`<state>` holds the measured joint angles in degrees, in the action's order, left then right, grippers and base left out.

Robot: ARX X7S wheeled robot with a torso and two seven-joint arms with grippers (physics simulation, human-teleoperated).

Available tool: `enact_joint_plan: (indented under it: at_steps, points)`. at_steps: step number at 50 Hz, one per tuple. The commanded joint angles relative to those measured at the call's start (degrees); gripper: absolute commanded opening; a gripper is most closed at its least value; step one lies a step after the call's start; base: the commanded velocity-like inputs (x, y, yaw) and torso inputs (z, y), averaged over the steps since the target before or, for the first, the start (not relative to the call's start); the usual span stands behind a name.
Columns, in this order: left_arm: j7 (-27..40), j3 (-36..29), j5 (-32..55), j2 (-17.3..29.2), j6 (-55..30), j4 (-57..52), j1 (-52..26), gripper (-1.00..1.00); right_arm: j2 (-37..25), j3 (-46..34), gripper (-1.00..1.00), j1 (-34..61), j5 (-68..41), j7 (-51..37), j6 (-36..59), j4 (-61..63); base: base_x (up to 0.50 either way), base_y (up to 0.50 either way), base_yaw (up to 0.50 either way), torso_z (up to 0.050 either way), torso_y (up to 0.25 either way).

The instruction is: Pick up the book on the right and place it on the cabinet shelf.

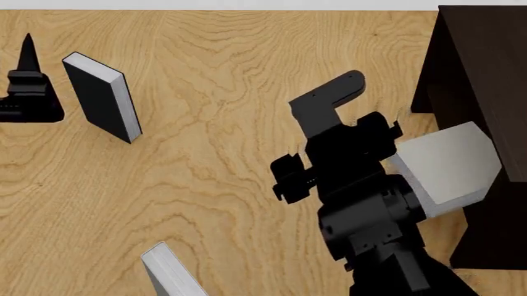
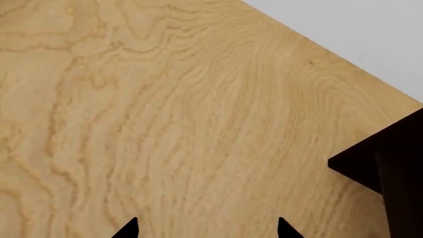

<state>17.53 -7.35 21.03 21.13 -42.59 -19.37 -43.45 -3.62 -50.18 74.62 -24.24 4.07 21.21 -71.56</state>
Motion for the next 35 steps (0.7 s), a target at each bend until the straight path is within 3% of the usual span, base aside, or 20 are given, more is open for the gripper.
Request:
enact_joint_plan:
  at_steps: [1, 35]
  points:
    - [0.1, 0.0, 0.0, 0.3, 0.3, 0.0, 0.3, 1.0, 1.3, 2.5, 1.0, -0.5, 2.2, 1.3, -1.3, -3.3, 0.0, 0.0, 0.0, 0.0, 0.0]
    - [0.6, -0.6, -0.3, 0.6, 1.4, 0.5, 1.0, 1.0, 1.6, 16.4, 1.0, -3.3, 13.7, 3.4, -0.2, -3.3, 0.0, 0.0, 0.0, 0.0, 0.0]
